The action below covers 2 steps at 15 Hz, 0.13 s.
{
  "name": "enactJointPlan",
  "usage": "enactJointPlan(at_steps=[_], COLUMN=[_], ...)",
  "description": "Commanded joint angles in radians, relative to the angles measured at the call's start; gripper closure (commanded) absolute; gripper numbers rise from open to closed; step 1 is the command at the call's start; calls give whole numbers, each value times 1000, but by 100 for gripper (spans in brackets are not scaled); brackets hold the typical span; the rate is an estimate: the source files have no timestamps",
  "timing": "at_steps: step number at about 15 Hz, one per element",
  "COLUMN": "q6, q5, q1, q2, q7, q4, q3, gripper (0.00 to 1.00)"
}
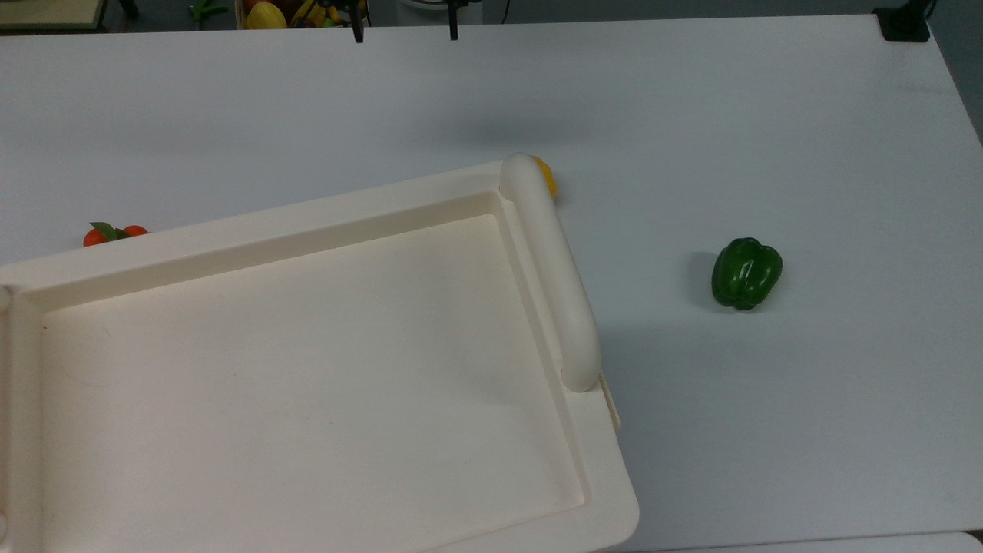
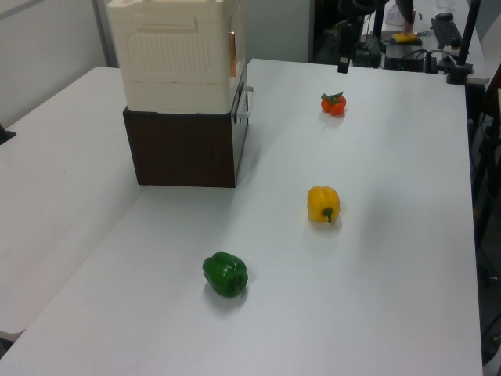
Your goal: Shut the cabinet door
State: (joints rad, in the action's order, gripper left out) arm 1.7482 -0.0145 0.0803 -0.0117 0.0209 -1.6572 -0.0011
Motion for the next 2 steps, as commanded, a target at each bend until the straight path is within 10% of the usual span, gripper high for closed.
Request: enactJointPlan(at_steps=[1,2], q6=[14,11], q5=[8,8], q1=[-5,-4], q2=[-24,-25], q7=[25,22], q4=[-7,-7], q3=[-36,-36], gripper=[0,0])
